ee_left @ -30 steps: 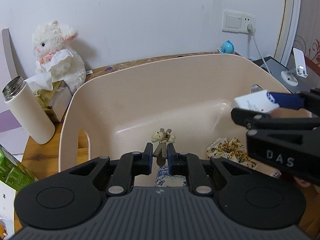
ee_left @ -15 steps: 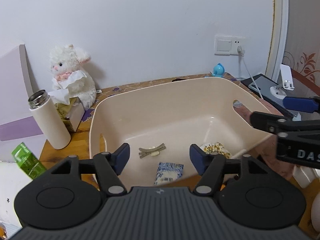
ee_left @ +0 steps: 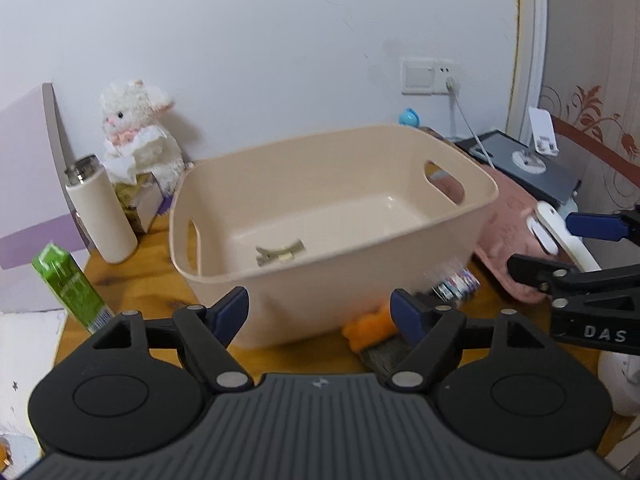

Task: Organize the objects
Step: 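Grasp the green seaweed bag with the left tool, then grasp the small black box with the right tool, then release the black box and grasp the orange plush with the right tool, then drop the seaweed bag into the basket with left tool while right tool drops the orange plush there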

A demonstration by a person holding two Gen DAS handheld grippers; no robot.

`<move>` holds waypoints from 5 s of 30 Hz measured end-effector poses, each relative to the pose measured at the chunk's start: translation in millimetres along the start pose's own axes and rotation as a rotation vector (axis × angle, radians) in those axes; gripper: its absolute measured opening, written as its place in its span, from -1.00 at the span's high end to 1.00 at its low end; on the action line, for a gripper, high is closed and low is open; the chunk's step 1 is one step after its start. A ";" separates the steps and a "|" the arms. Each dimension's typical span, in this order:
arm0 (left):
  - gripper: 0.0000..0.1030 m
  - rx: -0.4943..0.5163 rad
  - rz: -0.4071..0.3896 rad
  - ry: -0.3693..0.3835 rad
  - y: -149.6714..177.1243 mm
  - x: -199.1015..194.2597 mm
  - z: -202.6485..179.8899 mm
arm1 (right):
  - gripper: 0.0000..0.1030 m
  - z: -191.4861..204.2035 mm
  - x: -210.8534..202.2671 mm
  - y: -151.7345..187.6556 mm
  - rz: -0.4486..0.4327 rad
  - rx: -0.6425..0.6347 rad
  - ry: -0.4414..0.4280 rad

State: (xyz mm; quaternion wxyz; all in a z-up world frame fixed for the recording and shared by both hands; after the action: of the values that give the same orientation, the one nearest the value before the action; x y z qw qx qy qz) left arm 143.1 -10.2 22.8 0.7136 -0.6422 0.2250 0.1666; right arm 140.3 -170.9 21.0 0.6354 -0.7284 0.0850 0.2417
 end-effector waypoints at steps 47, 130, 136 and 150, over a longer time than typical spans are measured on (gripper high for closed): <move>0.24 -0.247 0.276 0.138 76.5 62.4 14.6 | -0.04 50.9 101.0 62.4 0.237 -0.031 -0.197; 0.57 -0.056 -0.026 0.098 -45.0 8.3 35.7 | 0.90 19.3 16.2 -77.5 -0.137 0.103 -0.228; 0.60 -0.066 0.019 0.024 -63.5 56.2 37.0 | 0.90 19.9 63.3 -77.1 -0.071 0.120 -0.174; 0.27 -0.095 0.088 0.012 -43.4 113.5 27.4 | 0.66 8.5 111.9 -53.6 0.044 0.113 -0.107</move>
State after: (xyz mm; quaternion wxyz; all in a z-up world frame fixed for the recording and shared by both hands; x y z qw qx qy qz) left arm 264.6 5.9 0.6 0.6730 -0.6658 0.2493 0.2043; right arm 258.6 -132.6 16.3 0.6737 -0.6754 0.0806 0.2890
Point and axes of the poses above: each gripper's, at about its wrist camera, not at the fingertips, and x roughly the way its jaws point, z to its left, y to its underside, the point moved 7 cm from there along x, roughly the way its jaws point, and after that the axes turned 6 degrees about -z, right-handed, at the moved point
